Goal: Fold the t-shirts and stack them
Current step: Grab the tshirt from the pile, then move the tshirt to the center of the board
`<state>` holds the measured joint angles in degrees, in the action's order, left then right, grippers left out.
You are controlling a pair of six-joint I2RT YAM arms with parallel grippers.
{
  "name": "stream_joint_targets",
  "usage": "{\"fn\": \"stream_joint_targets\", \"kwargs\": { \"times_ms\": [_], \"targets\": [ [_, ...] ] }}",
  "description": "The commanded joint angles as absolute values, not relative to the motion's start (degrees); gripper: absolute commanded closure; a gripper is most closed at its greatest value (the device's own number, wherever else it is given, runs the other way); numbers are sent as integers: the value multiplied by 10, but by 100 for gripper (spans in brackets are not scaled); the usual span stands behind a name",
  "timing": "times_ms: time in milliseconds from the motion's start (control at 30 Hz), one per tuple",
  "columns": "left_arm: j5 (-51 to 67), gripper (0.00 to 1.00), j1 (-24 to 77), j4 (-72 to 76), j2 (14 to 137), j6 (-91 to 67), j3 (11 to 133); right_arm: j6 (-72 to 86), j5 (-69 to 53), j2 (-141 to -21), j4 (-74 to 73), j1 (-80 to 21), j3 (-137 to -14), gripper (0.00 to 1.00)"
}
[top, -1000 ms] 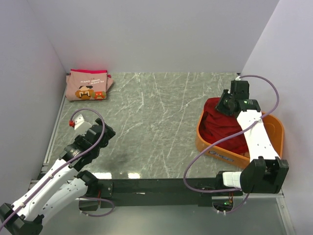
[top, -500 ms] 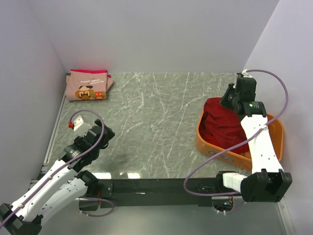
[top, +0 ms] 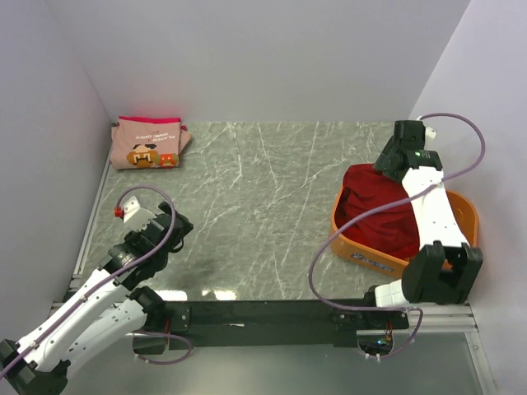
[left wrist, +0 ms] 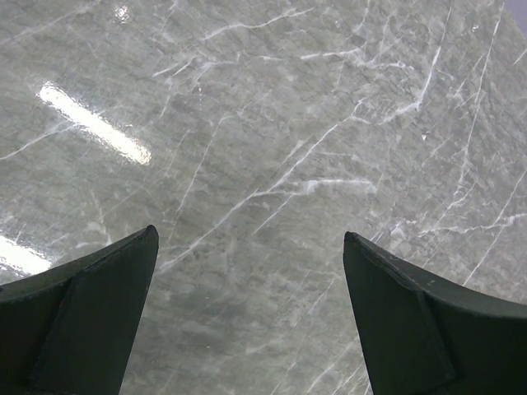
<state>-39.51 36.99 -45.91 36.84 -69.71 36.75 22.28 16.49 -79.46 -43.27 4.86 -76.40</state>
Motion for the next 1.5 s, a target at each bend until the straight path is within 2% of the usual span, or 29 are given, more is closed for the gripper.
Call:
{"fn": "stream_joint_targets", "kwargs": {
  "times_ms": [0, 67, 100, 133, 167, 200, 467, 633, 800, 1033, 1100, 1233, 1367, 1467],
  "targets": [
    [-421, 1, 378, -474, 359, -714, 386, 241, 193, -826, -439, 56, -773, 30],
    [-426, 1, 381, -477, 357, -717, 387, 242, 185, -839, -431, 56, -762, 38],
    [-428, 1, 383, -481, 356, -719, 388, 242, 181, -838, -417, 57, -759, 50],
    [-432, 1, 385, -483, 356, -722, 389, 242, 178, -836, -412, 57, -758, 83],
    [-433, 1, 388, -486, 355, -723, 390, 242, 177, -824, -410, 56, -764, 95],
    [-436, 1, 391, -490, 353, -726, 391, 240, 178, -814, -405, 57, -771, 100],
    [-445, 1, 402, -502, 343, -743, 391, 210, 193, -649, -384, 57, -888, 100],
    [-446, 1, 406, -505, 333, -745, 393, 205, 107, -581, -336, 57, -937, 100],
    [-452, 1, 415, -512, 322, -755, 390, 216, 19, -591, -258, 56, -1049, 100],
    [-460, 1, 421, -518, 319, -763, 389, 380, -247, -730, -141, 47, -1246, 100],
    [-461, 1, 422, -521, 318, -767, 390, 401, -300, -764, -125, 3, -1307, 100],
    [-459, 0, 423, -519, 316, -766, 389, 358, -281, -847, -132, -166, -1406, 100],
    [-464, 1, 424, -526, 311, -778, 388, 346, -279, -885, -67, -295, -1399, 100],
    [-461, 1, 425, -519, 309, -769, 389, 295, -222, -919, -46, -387, -1403, 100]
  ]
}}
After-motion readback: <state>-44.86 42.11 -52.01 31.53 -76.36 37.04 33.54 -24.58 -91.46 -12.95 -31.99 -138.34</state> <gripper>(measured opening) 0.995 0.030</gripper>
